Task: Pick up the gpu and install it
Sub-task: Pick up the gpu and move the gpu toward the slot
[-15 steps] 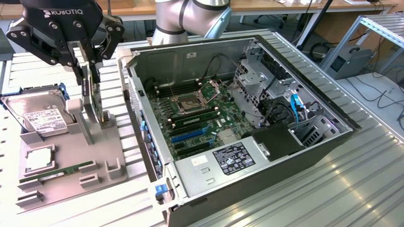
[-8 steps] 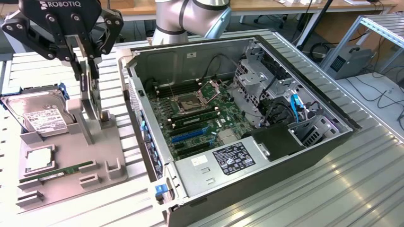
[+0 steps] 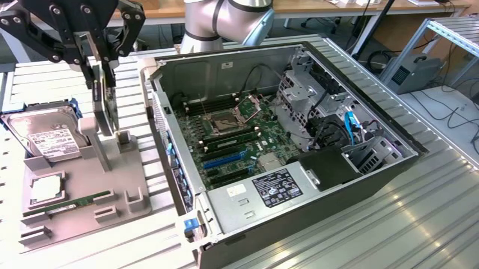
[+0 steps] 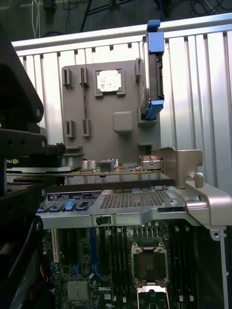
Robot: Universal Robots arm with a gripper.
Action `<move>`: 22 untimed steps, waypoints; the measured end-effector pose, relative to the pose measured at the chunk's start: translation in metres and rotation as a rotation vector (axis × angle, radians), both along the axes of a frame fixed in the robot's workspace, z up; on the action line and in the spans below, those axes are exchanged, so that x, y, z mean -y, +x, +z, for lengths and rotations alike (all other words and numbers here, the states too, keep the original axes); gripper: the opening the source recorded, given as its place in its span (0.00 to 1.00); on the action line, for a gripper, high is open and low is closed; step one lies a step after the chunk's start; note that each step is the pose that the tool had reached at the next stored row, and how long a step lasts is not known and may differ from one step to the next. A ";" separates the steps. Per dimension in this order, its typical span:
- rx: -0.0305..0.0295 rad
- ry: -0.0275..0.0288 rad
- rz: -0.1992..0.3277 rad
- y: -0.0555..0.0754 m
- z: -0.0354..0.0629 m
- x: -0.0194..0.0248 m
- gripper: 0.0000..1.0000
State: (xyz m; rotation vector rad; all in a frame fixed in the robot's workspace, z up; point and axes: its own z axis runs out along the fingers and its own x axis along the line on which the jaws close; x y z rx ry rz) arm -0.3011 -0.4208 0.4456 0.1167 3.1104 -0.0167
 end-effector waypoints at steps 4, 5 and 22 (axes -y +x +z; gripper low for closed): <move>0.0000 0.0000 0.000 0.000 0.0055 0.0000 0.27; 0.0000 0.0000 0.000 0.000 0.0067 0.0000 0.27; -0.0006 0.0000 0.000 0.000 0.0300 0.0000 0.27</move>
